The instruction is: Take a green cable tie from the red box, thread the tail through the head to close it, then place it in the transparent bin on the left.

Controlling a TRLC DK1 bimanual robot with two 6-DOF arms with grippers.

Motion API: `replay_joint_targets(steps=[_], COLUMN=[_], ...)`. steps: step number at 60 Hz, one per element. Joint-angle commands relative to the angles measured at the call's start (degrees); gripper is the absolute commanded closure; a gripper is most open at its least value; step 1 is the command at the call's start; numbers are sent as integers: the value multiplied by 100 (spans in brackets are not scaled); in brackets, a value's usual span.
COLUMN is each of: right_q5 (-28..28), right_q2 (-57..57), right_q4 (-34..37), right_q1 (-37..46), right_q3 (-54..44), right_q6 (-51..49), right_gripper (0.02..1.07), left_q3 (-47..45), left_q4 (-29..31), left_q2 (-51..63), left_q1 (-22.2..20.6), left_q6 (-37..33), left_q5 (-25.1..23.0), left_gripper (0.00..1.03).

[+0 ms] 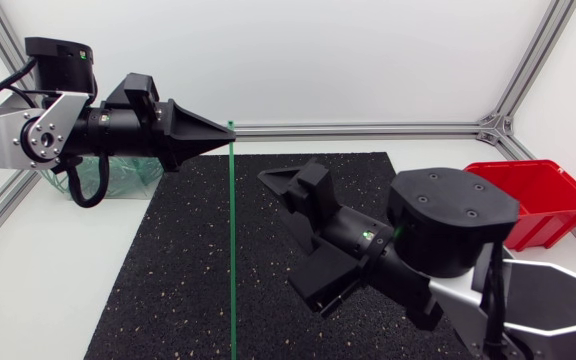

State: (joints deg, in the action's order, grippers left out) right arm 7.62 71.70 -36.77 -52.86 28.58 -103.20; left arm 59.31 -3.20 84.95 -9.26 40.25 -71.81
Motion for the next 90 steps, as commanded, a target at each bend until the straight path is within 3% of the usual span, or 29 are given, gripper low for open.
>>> replay_joint_targets(steps=[1, 11, 16, 20, 27, 43, 48, 55, 64, 69, 77, 90], right_q5=[-173, -674, -1228, -1333, -1992, -2273, -2273, -2291, -2370, -2370, -2326, -2300], right_q2=[230, 476, 547, 547, 468, 626, 819, 1223, 1575, 1751, 1847, 1953], right_q4=[-278, -787, -972, -963, -990, -990, -1034, -1341, -1543, -1666, -1719, -1877], right_q1=[-49, -49, 4, -58, -84, -374, -462, -550, -647, -655, -673, -647], right_q3=[-221, -300, -494, -537, -775, -1109, -1091, -1021, -959, -863, -775, -722], right_q6=[-702, -1220, -1563, -1660, -1976, -2064, -2064, -2064, -2064, -2064, -2064, -2064], right_gripper=[6, 6, 6, 6, 7, 7, 15, 17, 34, 54, 76, 84], left_q3=[169, 221, 230, 221, 248, 239, 239, 213, 160, 151, 81, 134], left_q4=[21, 21, 21, 21, 30, 65, 74, 83, 92, 109, 144, 171], left_q2=[154, 215, 242, 242, 259, 347, 391, 435, 514, 549, 558, 576], left_q1=[38, 20, 20, 12, 12, 12, 3, 20, 38, 64, 73, 73], left_q6=[-149, -158, -158, -193, -211, -298, -307, -395, -483, -527, -597, -597], left_q5=[-105, -79, -70, -70, -61, -70, -70, -70, -87, -87, -96, -96], left_gripper=[100, 100, 100, 100, 100, 100, 100, 100, 100, 100, 100, 100])
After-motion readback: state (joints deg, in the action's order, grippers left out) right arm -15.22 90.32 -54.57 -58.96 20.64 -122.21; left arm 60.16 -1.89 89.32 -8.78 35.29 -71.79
